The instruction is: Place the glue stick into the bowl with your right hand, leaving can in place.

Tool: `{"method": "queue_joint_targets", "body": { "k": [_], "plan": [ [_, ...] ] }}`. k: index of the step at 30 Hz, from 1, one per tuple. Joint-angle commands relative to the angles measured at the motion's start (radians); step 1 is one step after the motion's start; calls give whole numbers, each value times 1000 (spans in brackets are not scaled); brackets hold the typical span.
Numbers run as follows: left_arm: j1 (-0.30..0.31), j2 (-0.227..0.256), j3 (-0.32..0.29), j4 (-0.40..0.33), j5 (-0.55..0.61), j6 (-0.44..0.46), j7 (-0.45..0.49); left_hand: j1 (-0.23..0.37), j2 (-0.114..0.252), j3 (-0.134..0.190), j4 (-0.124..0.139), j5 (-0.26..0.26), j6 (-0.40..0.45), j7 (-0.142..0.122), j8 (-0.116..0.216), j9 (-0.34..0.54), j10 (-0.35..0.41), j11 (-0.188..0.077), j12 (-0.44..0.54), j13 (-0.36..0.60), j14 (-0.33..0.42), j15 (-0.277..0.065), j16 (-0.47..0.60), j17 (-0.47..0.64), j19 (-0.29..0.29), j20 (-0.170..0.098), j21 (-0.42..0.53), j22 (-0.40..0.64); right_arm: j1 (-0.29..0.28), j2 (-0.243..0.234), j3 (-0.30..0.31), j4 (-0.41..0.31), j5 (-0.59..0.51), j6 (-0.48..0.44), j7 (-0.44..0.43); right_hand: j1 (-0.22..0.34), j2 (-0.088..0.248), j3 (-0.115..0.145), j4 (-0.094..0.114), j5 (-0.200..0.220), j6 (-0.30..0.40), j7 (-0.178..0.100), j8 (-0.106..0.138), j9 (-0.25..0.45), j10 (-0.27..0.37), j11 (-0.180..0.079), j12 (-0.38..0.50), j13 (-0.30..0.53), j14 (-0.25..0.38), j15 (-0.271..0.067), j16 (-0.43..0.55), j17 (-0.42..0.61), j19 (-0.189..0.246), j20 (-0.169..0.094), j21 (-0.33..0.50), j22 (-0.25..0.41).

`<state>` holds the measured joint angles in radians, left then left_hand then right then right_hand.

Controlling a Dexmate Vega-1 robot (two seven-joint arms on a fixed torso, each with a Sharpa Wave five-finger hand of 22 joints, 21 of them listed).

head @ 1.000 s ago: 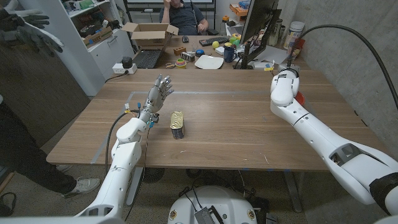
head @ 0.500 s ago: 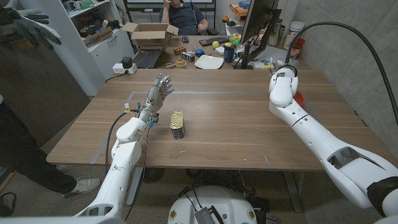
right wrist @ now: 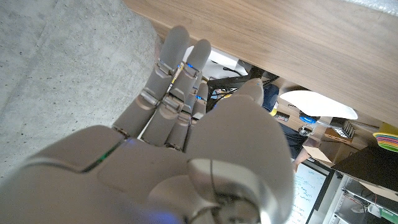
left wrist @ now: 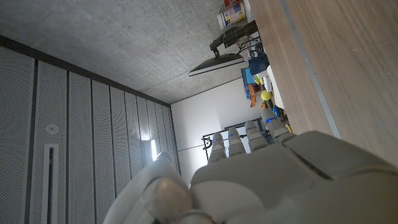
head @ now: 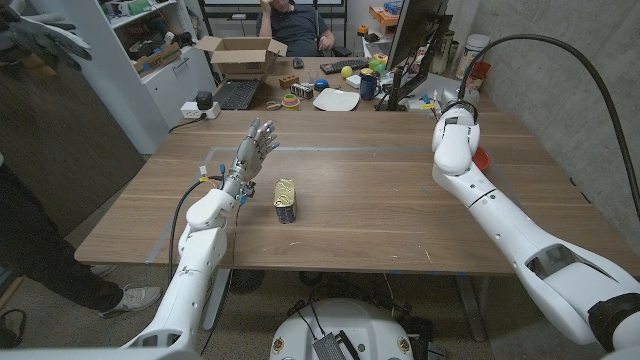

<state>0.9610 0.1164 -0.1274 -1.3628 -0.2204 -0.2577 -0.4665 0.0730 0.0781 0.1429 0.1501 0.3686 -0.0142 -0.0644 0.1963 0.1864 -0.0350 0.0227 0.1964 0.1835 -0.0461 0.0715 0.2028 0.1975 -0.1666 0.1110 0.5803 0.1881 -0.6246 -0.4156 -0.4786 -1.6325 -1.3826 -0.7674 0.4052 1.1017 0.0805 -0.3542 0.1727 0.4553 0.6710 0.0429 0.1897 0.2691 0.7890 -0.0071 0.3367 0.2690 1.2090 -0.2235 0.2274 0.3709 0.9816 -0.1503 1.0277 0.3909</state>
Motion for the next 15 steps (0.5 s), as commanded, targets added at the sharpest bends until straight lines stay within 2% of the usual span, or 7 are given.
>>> {"method": "queue_joint_targets", "body": {
  "k": [1,7,9,15],
  "plan": [
    [24,5,5,-37,-4,11,6,-2,7,-9,3,5,0,2,3,1,-6,4,4,5,-2,7,-3,4,-1,7,-1,3,-64,19,51,-74,-14,34,-89,-13,-3,-2,3,10,-4,-1,1,-2,-3,1,1,4,-2,2,-5,1,2,-72,-6,0],
    [35,8,6,-53,-7,12,9,-2,7,-10,3,6,2,2,3,1,-6,5,4,5,-3,7,-3,4,-1,7,-2,3,-86,27,69,-99,-28,50,-105,-16,-3,-1,3,10,-7,-1,1,-3,-7,3,-1,3,-3,2,-5,0,3,-72,-10,-1],
    [37,9,6,-57,-10,12,8,-2,7,-10,3,6,1,2,3,1,-6,5,4,5,-3,7,-3,4,0,7,-2,3,-88,29,73,-108,-33,56,-84,-18,-3,-1,2,11,-11,-1,0,-5,-12,6,-4,2,-4,2,-6,0,4,-72,-14,-2],
    [46,13,7,-69,-14,13,9,-2,7,-11,3,6,1,2,3,1,-6,6,4,5,-2,7,-3,4,-1,7,-2,3,-112,41,93,-127,-38,75,-135,-22,-7,-2,2,12,-18,2,-1,-7,-19,6,-8,1,-8,3,-7,-1,5,-72,-19,-4]
  ]
}}
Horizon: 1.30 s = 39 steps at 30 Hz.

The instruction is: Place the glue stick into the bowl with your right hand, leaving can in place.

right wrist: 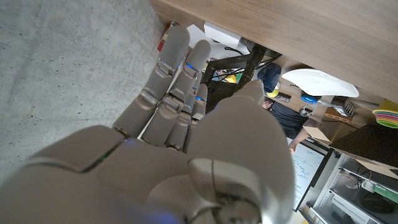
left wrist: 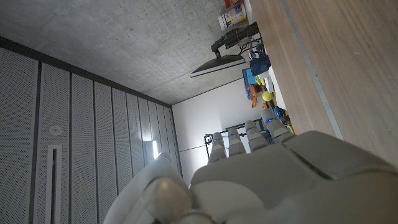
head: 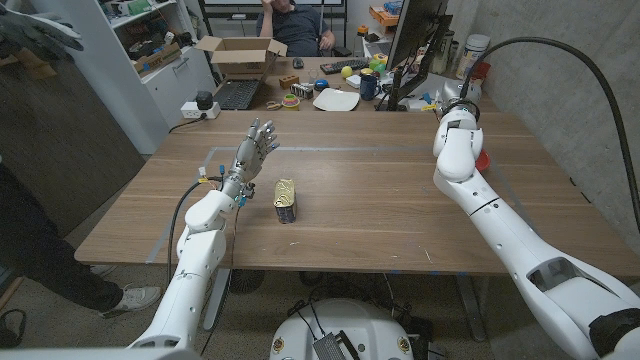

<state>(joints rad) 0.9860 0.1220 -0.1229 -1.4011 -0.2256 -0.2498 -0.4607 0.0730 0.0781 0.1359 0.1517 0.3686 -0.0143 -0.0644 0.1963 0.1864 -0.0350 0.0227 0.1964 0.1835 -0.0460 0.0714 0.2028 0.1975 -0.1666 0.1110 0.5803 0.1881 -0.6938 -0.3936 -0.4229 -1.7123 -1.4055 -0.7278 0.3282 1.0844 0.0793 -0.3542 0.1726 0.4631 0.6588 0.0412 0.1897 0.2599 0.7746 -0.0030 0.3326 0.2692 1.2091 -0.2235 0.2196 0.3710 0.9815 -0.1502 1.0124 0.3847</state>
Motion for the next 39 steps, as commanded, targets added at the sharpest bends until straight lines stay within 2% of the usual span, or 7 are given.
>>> {"method": "queue_joint_targets", "body": {
  "k": [1,5,18,29,39],
  "plan": [
    [23,7,3,-34,-9,4,5,-2,7,-4,1,6,1,2,3,1,-6,6,4,5,-2,7,-3,4,0,7,-2,3,-44,22,37,-49,-21,35,-59,-5,-5,-2,2,4,-6,4,-1,2,-5,2,-4,0,-9,3,1,-1,5,-72,-4,2],
    [27,8,4,-37,-11,3,7,-1,7,-5,1,6,1,3,3,1,-7,6,4,5,-2,7,-3,4,0,7,-3,3,-55,34,45,-56,-28,43,-91,-9,-7,-2,2,4,-7,4,0,0,-4,2,-4,0,-12,2,0,-1,5,-71,-8,1],
    [31,11,3,-41,-20,-2,7,-1,8,-7,1,7,2,3,3,1,-6,9,4,5,-2,7,-3,4,-1,8,-5,3,-73,57,67,-83,-41,71,-98,-17,-7,0,1,6,-3,3,5,-5,3,0,-2,1,-19,2,-2,-4,1,-72,-30,-13],
    [28,14,1,-36,-24,-3,3,0,8,-9,1,8,2,2,3,1,-7,10,4,5,-3,7,-3,3,1,8,-6,3,-88,77,79,-95,-33,100,-157,-19,-5,2,0,8,1,4,7,-7,8,1,0,1,-17,2,0,-3,3,-73,-36,-16],
    [28,13,-3,-29,-29,-7,0,0,8,-11,1,8,3,5,3,1,-9,16,3,5,-2,6,-3,3,0,8,-7,3,-89,91,86,-93,-33,109,-159,-18,-1,6,-3,10,3,5,9,-9,11,1,1,0,-12,2,3,-3,9,-74,-40,-18]
  ]
}}
